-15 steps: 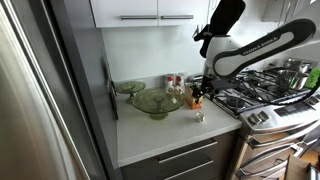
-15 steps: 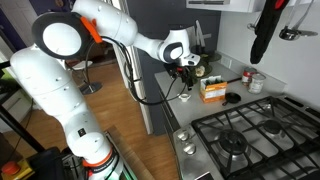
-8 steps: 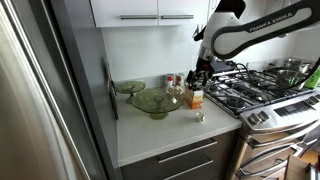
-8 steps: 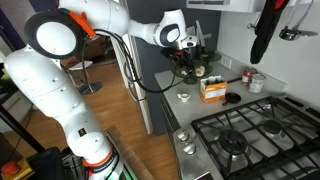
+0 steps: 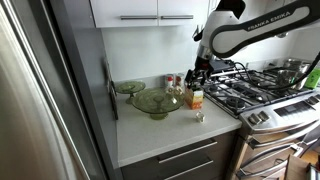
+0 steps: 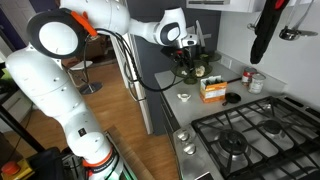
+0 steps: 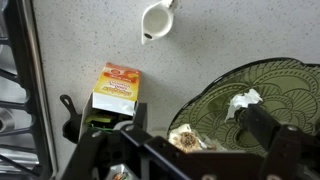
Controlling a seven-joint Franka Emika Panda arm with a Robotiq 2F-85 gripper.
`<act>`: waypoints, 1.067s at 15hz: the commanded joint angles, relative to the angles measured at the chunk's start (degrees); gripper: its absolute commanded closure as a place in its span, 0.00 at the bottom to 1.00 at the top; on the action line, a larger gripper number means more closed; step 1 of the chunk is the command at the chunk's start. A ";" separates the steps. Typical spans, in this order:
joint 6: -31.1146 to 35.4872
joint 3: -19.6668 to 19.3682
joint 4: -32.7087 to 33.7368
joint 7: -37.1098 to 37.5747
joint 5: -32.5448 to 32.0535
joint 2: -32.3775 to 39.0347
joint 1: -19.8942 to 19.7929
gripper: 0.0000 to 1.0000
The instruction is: Put the egg holder on the counter then put a bulb of garlic on it
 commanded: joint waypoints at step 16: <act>1.02 0.45 15.17 -34.74 3.58 16.56 -1.27 0.00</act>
